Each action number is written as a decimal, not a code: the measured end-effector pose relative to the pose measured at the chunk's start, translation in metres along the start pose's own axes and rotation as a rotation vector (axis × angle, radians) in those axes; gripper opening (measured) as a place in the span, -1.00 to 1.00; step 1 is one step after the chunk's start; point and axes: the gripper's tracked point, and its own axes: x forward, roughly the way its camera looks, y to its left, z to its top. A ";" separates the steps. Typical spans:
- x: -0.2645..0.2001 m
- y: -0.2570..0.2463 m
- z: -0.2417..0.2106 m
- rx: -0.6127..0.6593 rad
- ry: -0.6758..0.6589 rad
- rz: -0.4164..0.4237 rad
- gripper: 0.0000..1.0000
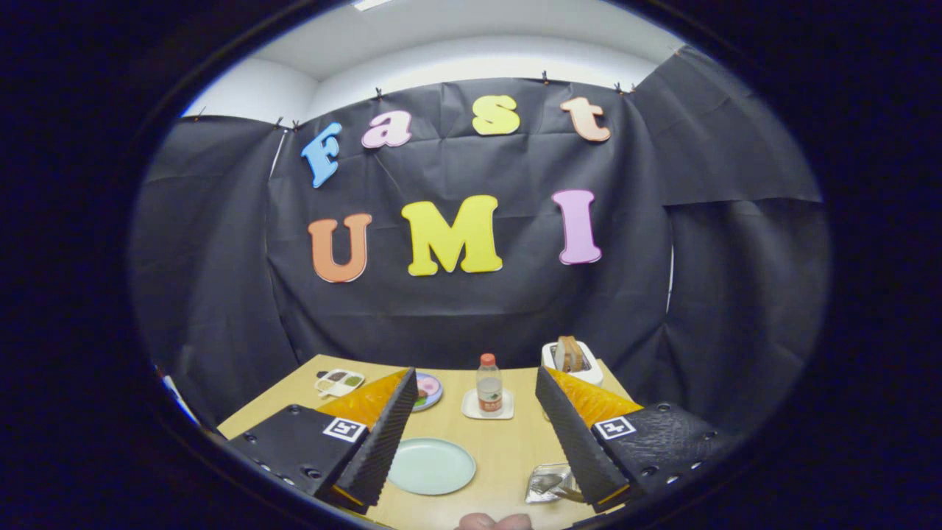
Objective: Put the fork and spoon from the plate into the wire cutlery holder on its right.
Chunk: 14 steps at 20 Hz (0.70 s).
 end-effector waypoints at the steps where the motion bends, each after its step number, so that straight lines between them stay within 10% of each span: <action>1: 0.000 0.000 0.002 0.001 -0.016 -0.007 0.93; 14: -0.009 -0.001 0.010 0.036 -0.058 -0.050 0.92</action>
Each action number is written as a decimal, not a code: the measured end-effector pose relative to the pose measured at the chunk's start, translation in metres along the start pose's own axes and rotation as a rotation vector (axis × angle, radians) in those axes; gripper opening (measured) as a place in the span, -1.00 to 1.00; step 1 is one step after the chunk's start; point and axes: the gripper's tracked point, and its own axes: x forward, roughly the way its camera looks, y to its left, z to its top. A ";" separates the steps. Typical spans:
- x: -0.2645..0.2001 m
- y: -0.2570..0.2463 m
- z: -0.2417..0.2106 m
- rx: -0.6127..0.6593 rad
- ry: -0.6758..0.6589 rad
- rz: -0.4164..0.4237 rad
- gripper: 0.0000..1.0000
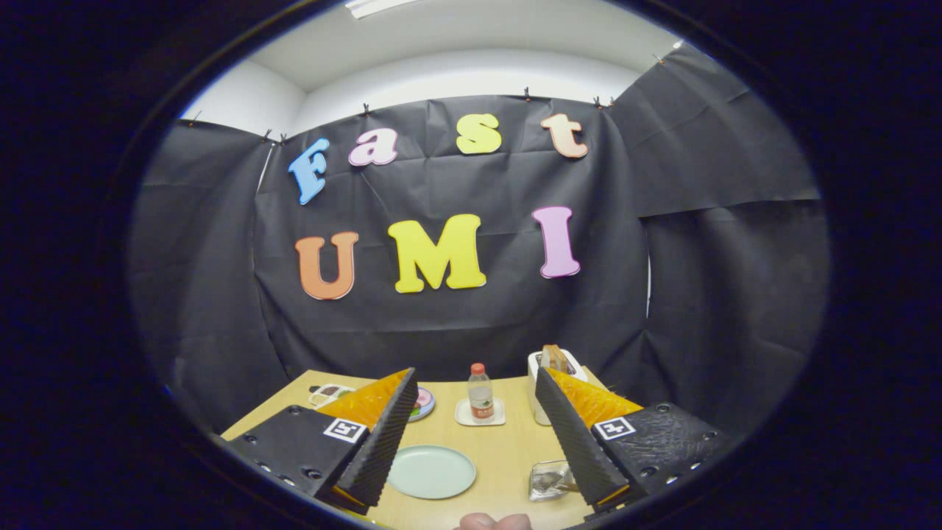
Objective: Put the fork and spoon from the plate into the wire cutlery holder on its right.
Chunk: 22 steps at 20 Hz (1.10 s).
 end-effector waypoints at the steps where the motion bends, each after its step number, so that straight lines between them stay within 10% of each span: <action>1: 0.001 0.000 0.001 0.002 -0.002 0.003 0.92; 22: 0.007 0.003 0.002 -0.026 0.003 0.030 0.93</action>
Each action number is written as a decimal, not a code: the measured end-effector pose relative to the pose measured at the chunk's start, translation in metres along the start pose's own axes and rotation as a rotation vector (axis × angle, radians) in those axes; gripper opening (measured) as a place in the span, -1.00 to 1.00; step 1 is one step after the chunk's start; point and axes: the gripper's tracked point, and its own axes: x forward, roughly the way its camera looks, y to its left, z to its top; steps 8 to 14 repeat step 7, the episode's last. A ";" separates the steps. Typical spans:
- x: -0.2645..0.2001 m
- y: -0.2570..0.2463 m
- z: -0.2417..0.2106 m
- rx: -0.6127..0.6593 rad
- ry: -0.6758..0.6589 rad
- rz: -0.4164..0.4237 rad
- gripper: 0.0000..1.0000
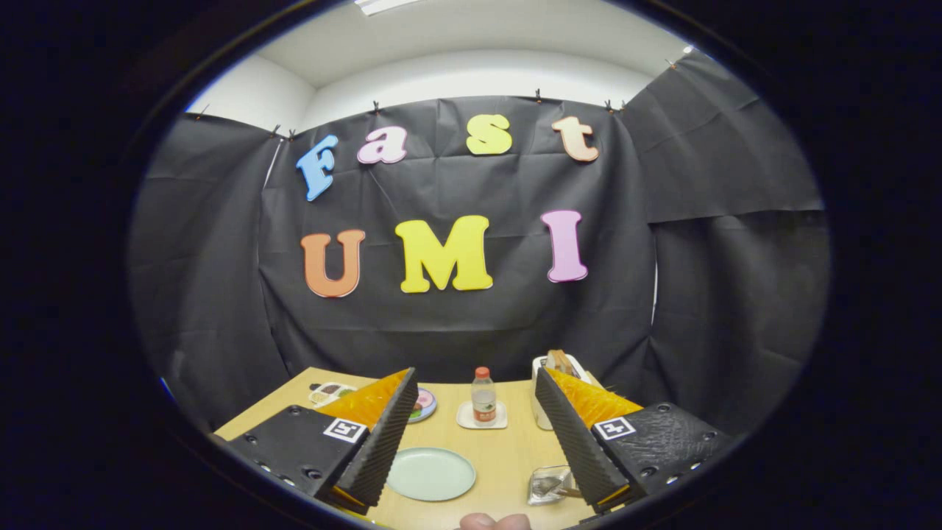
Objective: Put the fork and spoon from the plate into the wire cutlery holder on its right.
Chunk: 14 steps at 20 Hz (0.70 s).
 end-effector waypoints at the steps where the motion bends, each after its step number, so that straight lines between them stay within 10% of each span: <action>1: 0.000 0.000 0.000 0.000 -0.001 0.000 0.92; 14: -0.001 0.001 0.002 -0.019 -0.015 0.004 0.92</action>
